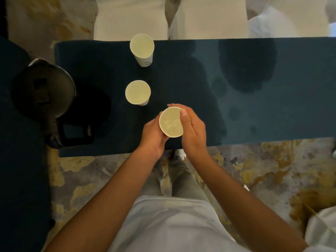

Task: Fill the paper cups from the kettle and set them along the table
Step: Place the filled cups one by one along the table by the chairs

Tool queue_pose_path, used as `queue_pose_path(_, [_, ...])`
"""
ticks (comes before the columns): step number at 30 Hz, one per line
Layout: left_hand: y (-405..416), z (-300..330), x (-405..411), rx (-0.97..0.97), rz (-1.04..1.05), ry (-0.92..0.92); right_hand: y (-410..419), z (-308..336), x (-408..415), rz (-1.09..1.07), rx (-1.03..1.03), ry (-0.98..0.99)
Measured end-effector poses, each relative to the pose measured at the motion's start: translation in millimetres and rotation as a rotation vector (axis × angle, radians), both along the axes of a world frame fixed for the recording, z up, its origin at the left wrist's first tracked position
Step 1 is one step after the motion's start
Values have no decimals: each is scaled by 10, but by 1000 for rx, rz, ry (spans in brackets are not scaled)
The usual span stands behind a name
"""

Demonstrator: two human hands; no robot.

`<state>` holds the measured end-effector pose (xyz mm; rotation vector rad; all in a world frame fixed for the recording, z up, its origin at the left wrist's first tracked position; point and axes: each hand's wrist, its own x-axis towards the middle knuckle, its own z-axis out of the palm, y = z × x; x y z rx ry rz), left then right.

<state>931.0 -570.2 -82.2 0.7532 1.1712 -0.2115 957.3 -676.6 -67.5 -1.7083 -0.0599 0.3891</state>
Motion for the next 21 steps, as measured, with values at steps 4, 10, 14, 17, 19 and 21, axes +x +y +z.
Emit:
queue_pose_path(4, [-189,179,309,19,25,-54,-155,148,295,-3,65,-2])
queue_pose_path(10, [-431,320,823,36,37,-161,-368,210,841,-15,86,-23])
queue_pose_path(14, [-553,307,1166,38,10,-190,-498,236,1184,-41,89,-25])
queue_pose_path(17, [-600,269,1444,42,-34,-207,-558,234,1429,-72,77,-36])
queue_pose_path(19, [-629,249,1620,37,-64,-213,-592,231,1574,-93,64,-18])
queue_pose_path(21, [-671,221,1795,34,-92,-221,-635,229,1727,-129,80,-25])
